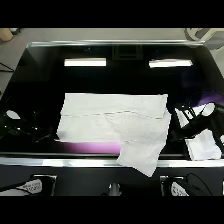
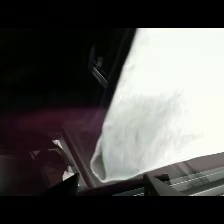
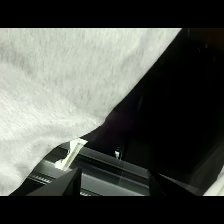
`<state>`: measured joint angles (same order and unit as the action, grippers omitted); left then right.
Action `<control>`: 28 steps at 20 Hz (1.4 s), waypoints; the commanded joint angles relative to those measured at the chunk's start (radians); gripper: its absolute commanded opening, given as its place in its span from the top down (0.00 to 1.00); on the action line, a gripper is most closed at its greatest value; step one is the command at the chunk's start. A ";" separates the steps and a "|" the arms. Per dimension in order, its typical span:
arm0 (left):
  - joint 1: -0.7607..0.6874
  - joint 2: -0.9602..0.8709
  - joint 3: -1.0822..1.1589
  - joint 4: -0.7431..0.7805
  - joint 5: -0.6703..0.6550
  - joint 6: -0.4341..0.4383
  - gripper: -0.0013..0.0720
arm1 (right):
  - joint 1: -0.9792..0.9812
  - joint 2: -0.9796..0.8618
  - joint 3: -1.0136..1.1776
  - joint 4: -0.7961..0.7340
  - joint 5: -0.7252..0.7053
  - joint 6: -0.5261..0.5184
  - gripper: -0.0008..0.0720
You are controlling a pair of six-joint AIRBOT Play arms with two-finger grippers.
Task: Fold the shirts.
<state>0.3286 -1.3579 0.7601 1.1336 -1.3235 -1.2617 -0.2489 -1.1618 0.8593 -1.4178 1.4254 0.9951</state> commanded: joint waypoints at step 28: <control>-0.074 0.026 -0.008 -0.053 0.079 0.008 0.93 | 0.000 0.141 -0.394 0.291 -0.178 -0.038 0.96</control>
<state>0.2543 -1.3415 0.7425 1.0985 -1.2407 -1.2778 -0.2493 -1.0218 0.4377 -1.1526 1.2438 1.0019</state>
